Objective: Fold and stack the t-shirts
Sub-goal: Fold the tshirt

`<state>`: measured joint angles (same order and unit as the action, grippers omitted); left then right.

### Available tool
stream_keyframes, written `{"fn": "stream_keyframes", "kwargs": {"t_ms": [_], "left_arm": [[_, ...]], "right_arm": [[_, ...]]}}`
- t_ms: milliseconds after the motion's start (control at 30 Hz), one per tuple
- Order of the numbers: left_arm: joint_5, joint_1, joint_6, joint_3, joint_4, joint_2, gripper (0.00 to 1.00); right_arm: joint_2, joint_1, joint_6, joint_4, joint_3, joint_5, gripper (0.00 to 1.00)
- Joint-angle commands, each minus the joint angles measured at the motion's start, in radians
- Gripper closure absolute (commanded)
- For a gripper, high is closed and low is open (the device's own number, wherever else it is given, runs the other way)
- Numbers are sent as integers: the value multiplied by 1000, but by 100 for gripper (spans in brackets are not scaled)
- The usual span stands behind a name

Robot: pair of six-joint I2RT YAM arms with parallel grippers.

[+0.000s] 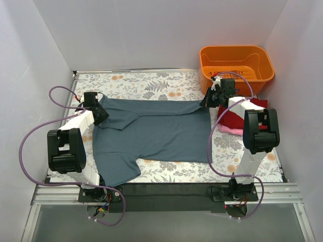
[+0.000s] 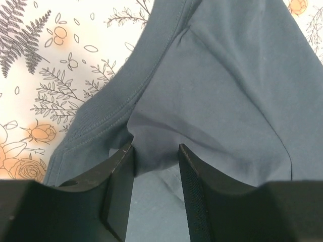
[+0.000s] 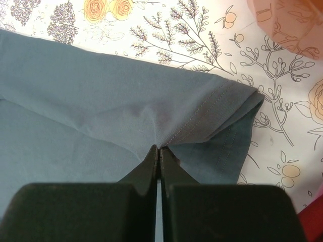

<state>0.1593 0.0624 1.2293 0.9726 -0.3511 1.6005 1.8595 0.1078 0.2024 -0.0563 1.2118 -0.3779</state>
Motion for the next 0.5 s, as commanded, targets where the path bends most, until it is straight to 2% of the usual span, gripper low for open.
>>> {"fn": "stream_keyframes", "kwargs": {"t_ms": [0, 100, 167, 233, 267, 367, 467], "left_arm": [[-30, -3, 6, 1, -26, -43, 63], [-26, -15, 22, 12, -48, -66, 64], [-23, -15, 42, 17, -75, -85, 69], [-1, -15, 55, 35, -123, -93, 75], [9, -15, 71, 41, -138, -100, 84], [26, -15, 102, 74, -206, -122, 97], [19, -15, 124, 113, -264, -140, 99]], "right_arm": [[-33, 6, -14, 16, -11, -16, 99], [-34, 6, -15, 15, -15, -16, 99], [-34, 6, -17, 15, -15, -12, 99], [-40, 6, -18, 16, -15, -6, 99], [-42, 6, -21, 15, -15, 0, 99], [-45, 6, -23, 15, -5, 8, 99], [-49, 4, -23, 13, 9, 13, 99]]}}
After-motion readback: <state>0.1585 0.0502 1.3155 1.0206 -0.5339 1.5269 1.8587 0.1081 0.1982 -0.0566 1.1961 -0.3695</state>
